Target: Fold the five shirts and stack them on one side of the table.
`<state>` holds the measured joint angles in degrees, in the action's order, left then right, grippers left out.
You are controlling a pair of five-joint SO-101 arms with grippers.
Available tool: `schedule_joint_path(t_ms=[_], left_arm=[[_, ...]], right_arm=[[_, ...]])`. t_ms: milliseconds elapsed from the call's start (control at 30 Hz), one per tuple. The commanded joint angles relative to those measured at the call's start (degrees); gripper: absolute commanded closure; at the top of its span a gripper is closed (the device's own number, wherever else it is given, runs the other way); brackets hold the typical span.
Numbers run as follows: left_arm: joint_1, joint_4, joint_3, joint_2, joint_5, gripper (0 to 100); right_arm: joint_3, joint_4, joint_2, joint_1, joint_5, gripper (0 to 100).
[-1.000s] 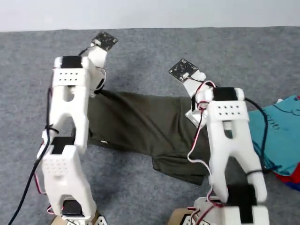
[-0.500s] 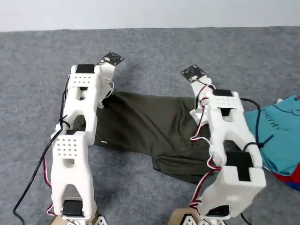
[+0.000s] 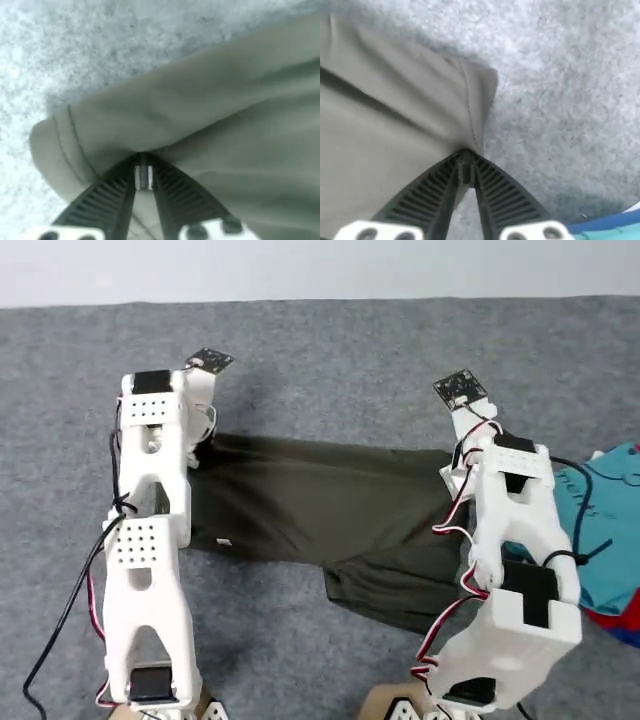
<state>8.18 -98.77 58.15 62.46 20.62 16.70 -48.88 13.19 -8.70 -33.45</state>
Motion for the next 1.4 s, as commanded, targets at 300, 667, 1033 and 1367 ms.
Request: schedule_joint_path(t_ms=[300, 667, 1033, 1367], left_arm=[[-0.3, -1.8, 1.5, -15.1, -0.4, 100], [-6.9, -0.2, 1.9, -8.4, -0.4, 100], [-4.1, -1.7, 3.5, -5.7, -0.4, 83], [-4.3, -1.7, 4.0, -14.6, 0.7, 80]], right_arm=[[-28.0, -22.8, -0.9, 8.2, 0.6, 99.0], [-32.5, -19.8, 8.9, 11.3, 0.6, 99.0], [-32.4, -20.1, 12.0, 10.9, 0.6, 99.0], [-32.4, -20.4, 12.0, 10.9, 0.6, 99.0]])
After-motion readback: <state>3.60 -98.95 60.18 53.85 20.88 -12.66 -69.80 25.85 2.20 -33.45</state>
